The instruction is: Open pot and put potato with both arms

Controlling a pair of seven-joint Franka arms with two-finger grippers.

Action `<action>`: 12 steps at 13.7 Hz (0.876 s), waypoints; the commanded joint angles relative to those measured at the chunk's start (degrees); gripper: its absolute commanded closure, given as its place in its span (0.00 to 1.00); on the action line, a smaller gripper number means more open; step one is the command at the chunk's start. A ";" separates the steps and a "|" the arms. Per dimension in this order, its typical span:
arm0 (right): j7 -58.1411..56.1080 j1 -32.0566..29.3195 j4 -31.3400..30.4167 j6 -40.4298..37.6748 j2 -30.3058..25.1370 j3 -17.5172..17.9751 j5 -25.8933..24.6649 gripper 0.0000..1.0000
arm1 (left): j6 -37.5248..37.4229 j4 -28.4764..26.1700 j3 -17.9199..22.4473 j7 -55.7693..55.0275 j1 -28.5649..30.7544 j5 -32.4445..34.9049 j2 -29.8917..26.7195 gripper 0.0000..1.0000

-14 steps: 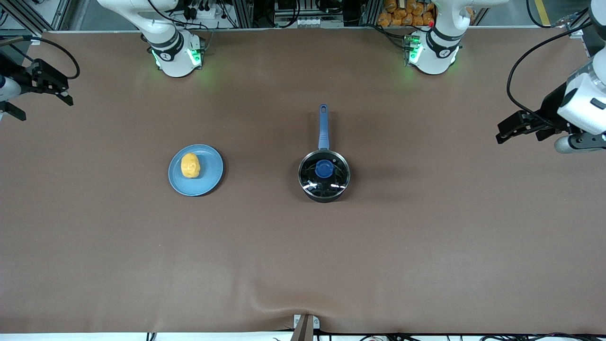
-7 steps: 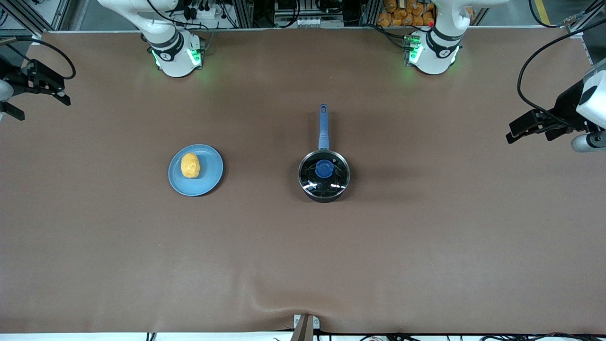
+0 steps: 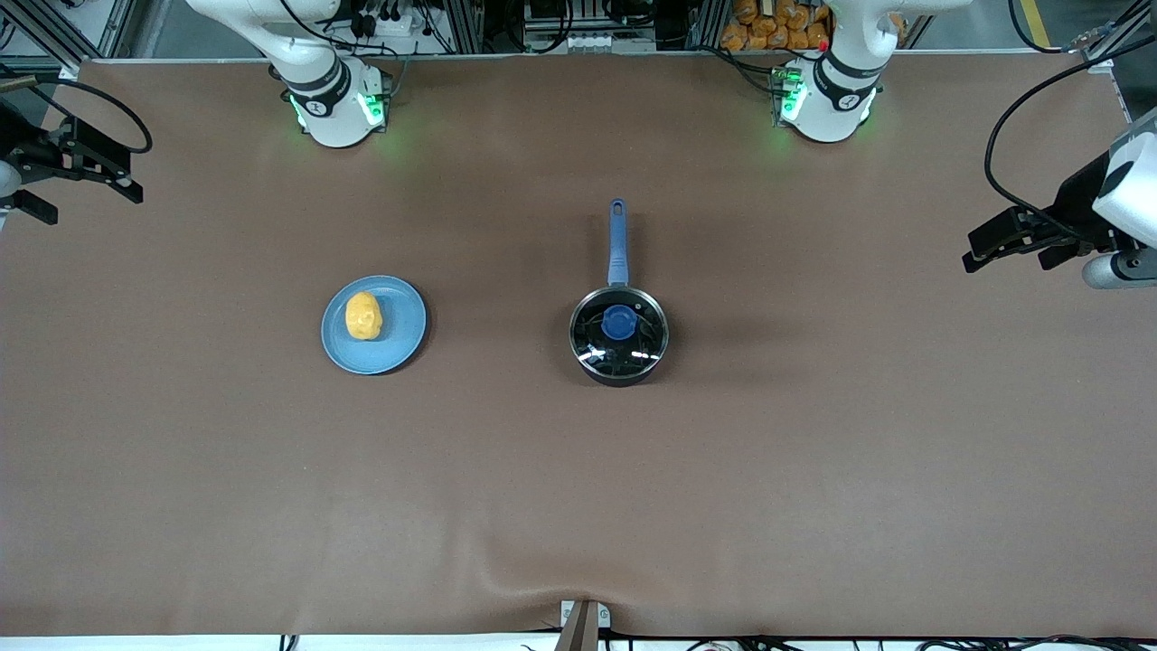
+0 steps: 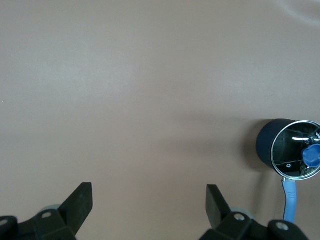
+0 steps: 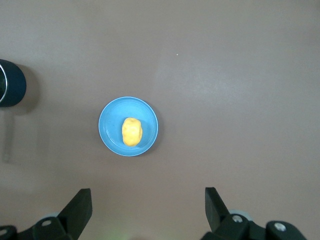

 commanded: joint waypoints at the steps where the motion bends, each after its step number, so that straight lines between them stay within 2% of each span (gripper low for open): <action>1: 1.04 -1.08 0.44 -0.38 1.50 0.50 0.62 0.00 | -0.50 0.07 0.30 0.90 -0.32 -0.54 -0.68 0.00; 12: 1.04 -0.29 0.71 -0.38 1.77 0.85 0.35 0.00 | -0.77 0.15 -0.14 0.55 0.03 -0.45 -0.33 0.00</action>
